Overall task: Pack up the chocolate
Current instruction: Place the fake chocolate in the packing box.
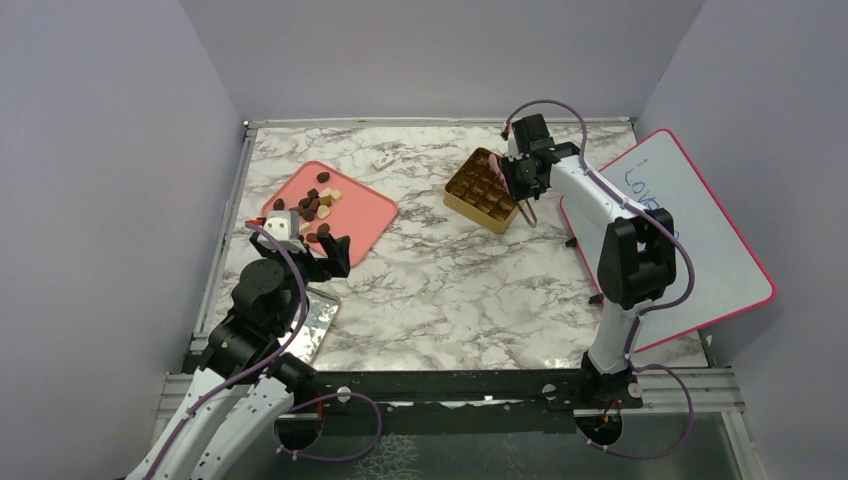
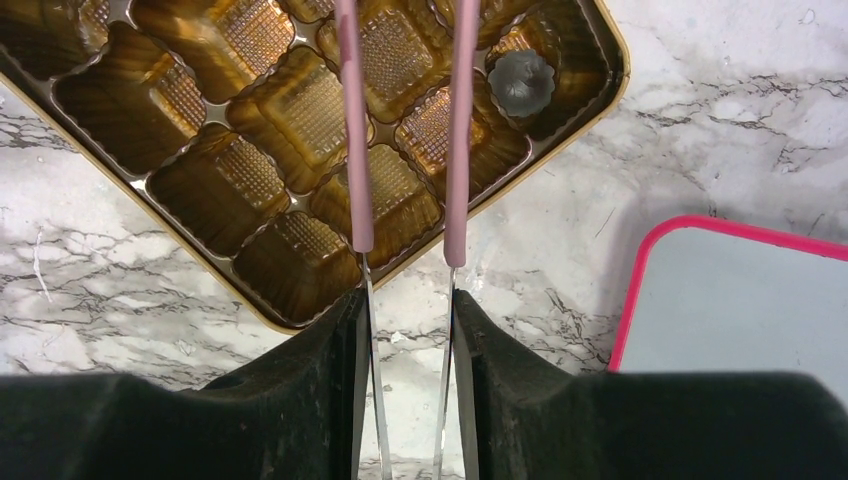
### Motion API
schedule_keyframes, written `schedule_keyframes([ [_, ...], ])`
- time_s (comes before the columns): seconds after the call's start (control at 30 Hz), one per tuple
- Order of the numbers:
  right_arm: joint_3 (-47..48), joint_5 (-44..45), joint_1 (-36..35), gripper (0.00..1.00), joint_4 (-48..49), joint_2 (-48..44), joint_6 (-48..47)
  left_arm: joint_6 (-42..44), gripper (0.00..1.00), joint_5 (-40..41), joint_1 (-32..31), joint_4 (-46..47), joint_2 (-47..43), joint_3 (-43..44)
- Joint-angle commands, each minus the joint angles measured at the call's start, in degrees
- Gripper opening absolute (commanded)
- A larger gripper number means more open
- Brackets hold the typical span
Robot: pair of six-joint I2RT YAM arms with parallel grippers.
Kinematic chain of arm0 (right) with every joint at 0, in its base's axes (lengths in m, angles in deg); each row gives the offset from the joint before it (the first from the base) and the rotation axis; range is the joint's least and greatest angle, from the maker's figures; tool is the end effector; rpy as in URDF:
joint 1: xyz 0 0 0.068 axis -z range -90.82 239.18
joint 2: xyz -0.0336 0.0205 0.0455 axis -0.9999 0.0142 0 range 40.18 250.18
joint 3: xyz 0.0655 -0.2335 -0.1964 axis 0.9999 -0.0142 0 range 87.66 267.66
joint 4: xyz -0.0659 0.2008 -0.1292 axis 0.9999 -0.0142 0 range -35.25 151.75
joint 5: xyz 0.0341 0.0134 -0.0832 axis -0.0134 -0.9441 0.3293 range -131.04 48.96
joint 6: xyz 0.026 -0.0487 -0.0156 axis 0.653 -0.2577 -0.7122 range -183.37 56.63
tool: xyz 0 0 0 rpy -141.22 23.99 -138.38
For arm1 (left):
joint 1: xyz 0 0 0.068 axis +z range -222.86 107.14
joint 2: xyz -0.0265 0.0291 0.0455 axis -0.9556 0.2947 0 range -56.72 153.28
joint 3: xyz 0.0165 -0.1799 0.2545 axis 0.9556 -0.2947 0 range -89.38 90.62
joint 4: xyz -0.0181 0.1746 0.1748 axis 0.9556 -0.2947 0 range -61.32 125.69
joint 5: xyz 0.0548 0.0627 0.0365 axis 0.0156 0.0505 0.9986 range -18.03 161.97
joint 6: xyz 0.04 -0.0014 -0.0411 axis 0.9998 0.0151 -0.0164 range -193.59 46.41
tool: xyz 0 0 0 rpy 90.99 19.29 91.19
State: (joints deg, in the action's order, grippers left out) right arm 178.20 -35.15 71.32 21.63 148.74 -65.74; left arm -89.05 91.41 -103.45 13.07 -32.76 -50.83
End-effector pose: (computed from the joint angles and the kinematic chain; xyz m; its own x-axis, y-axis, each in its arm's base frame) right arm 0.3961 0.1232 0.2907 -0.7972 -0.3001 -0.5238 -0.2868 0.9518 -0.1089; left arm 0.0592 -0.0193 0.3375 -0.1681 -0.1926 -0.9668 0.1570 0.9630 -0.2191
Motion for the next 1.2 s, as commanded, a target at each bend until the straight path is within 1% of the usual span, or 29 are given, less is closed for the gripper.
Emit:
schedule_keyframes([
  [0.0,0.3,0.0,0.5,0.38,1.0,-2.0,0.8,-0.9,0.99,-2.0,0.2,0.3,0.5,0.1],
  [0.2,-1.4,-3.9,0.5,0.38,1.0,-6.0,1.2,-2.4,0.99,-4.4,0.2,-1.3,4.0,1.7],
  [0.37,-6.6,-8.2,0.4,0.38,4.9,-11.4,1.8,-3.2,0.99,-6.9,0.2,-2.5,8.4,3.1],
  [0.5,-10.0,-12.5,0.3,0.38,6.8,-15.1,2.2,-6.1,0.98,-8.5,0.2,-3.0,11.9,4.2],
  [0.67,-15.9,-17.1,-0.8,0.38,12.1,-21.5,4.2,-9.9,0.95,-10.1,0.2,-3.1,17.9,5.8],
  [0.83,-21.1,-19.2,-3.9,0.38,16.3,-26.6,5.1,-9.4,0.96,-10.3,0.2,-4.5,24.3,11.2],
  [0.9,-22.7,-19.6,-5.6,0.38,17.7,-28.4,5.8,-10.3,0.98,-12.3,0.2,-3.9,26.3,13.2],
  [1.0,-26.2,-19.1,-8.3,0.38,20.9,-31.2,8.2,-12.5,0.98,-16.4,0.2,-1.4,28.6,14.7],
  [1.1,-28.5,-18.3,-11.3,0.38,22.6,-32.9,9.9,-14.8,0.96,-22.4,0.2,1.6,30.1,16.1],
  [1.17,-29.8,-18.2,-13.4,0.38,23.6,-33.7,10.4,-17.5,0.93,-26.1,0.3,5.1,30.3,15.7],
])
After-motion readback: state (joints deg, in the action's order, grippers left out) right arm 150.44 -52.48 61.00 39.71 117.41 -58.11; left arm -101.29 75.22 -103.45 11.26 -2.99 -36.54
